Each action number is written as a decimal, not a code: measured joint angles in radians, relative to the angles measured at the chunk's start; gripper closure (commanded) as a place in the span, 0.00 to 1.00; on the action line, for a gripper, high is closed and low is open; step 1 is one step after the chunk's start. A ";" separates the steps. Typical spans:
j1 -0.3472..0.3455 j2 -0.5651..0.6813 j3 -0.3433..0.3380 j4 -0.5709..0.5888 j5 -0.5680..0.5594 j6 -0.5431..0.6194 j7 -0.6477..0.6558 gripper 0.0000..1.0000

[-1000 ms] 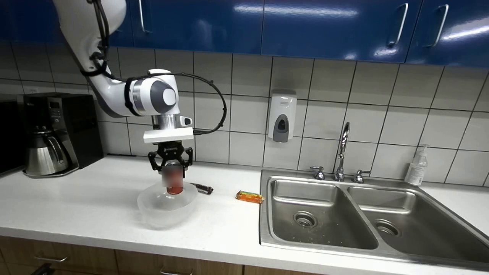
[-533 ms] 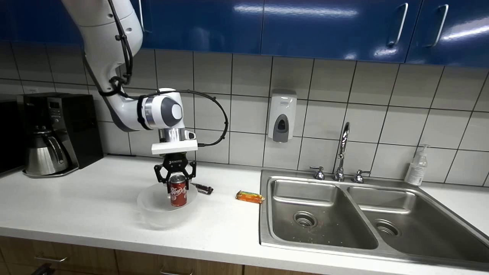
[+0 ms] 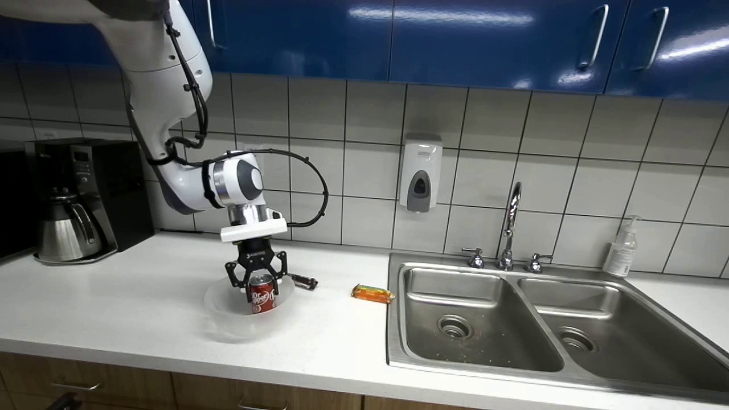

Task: Pick up the brown dr pepper can and place it in the clear bowl

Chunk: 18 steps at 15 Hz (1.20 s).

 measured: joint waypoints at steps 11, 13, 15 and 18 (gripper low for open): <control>0.009 0.029 -0.002 0.024 -0.020 -0.034 0.006 0.00; 0.009 0.029 -0.002 0.025 -0.020 -0.034 0.006 0.00; 0.008 0.027 -0.002 0.025 -0.020 -0.034 0.006 0.00; 0.005 0.010 -0.001 0.024 -0.017 -0.032 0.006 0.00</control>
